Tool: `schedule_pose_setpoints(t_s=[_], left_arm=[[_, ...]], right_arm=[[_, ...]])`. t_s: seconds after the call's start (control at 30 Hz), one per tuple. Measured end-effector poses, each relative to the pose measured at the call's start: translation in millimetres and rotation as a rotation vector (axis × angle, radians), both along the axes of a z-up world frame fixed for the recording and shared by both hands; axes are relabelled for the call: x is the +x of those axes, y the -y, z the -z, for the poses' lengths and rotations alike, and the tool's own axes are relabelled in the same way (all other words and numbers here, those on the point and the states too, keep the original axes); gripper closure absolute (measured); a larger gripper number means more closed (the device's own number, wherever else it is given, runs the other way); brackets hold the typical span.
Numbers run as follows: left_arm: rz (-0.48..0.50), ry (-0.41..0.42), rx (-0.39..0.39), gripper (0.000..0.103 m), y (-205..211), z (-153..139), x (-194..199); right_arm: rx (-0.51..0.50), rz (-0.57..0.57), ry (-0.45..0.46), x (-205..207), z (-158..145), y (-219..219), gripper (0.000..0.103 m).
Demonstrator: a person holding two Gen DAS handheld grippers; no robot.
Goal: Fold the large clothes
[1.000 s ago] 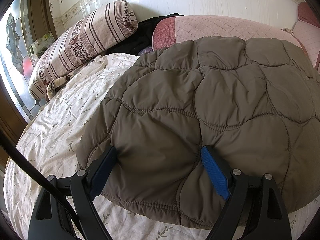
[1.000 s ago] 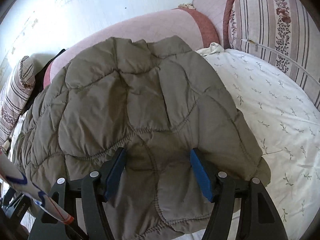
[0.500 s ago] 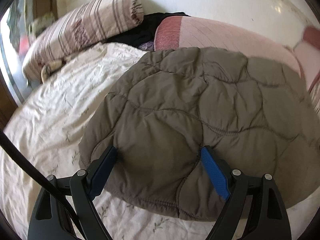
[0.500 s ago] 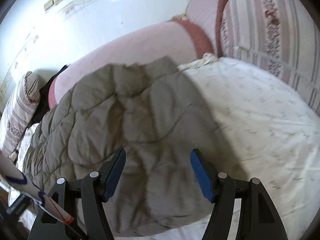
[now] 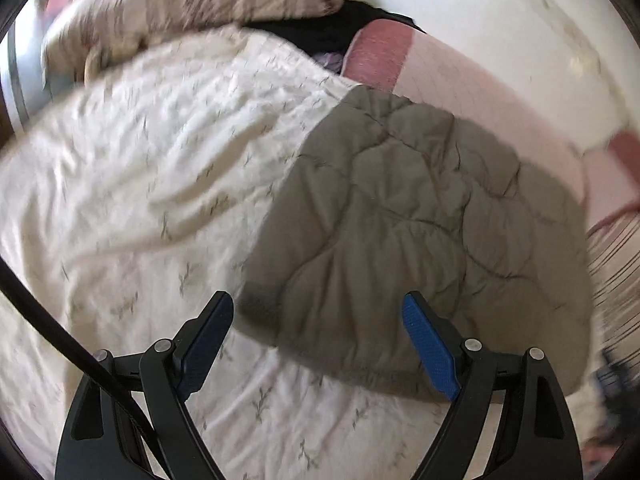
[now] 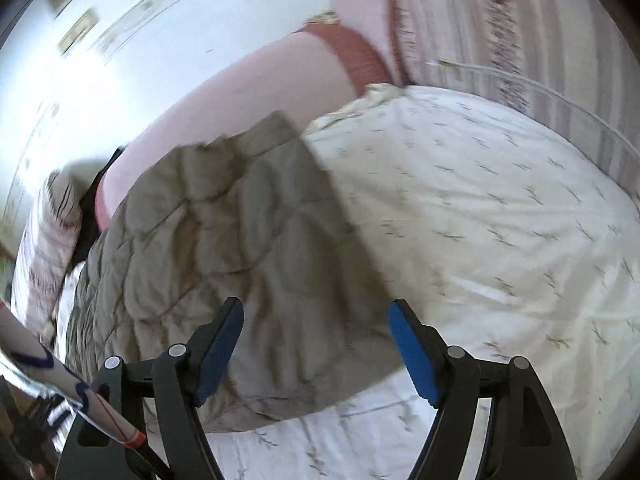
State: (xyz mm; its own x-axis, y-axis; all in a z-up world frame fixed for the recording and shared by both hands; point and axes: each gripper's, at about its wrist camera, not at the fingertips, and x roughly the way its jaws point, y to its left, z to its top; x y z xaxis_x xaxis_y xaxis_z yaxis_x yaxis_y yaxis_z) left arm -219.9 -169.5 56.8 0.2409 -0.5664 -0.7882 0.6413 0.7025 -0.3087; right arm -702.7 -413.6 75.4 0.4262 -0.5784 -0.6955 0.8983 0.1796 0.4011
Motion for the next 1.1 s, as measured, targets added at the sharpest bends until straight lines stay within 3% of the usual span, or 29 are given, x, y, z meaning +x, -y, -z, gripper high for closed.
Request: schedule_pose_setpoints(t_s=[0.17,0.23,0.37,0.63,0.87,0.9,0.93,1.0,1.1], left_arm=[[-0.058,-0.267,-0.089,0.018,-28,23,34],[-0.073,-0.323,-0.113,0.019,-30,30,36],[-0.073,-0.381,-0.155,0.019,-23,39,32],[-0.097,-0.426,-0.194,0.019,-6,57,36],[-0.097,-0.397,-0.205,0.019,7,59,37],[-0.096,-0.387,-0.201,0.018,8,59,38],[-0.095,-0.368,-0.192,0.020,10,58,37],[-0.085,-0.296,-0.157,0.038,16,51,32],[-0.045,-0.092,-0.096,0.058,26,25,12]], right_arm=[[0.126,0.058,0.133,-41,19,6,0.024],[0.164,0.073,0.200,-54,26,6,0.023],[0.223,0.091,0.315,-65,39,7,0.021],[0.290,0.087,0.390,-55,59,17,0.020],[0.304,0.087,0.439,-37,77,34,0.020],[0.297,0.083,0.435,-33,76,35,0.026],[0.287,0.086,0.420,-30,75,37,0.038],[0.265,0.082,0.378,-24,69,36,0.050],[0.184,0.050,0.234,-11,49,30,0.062]])
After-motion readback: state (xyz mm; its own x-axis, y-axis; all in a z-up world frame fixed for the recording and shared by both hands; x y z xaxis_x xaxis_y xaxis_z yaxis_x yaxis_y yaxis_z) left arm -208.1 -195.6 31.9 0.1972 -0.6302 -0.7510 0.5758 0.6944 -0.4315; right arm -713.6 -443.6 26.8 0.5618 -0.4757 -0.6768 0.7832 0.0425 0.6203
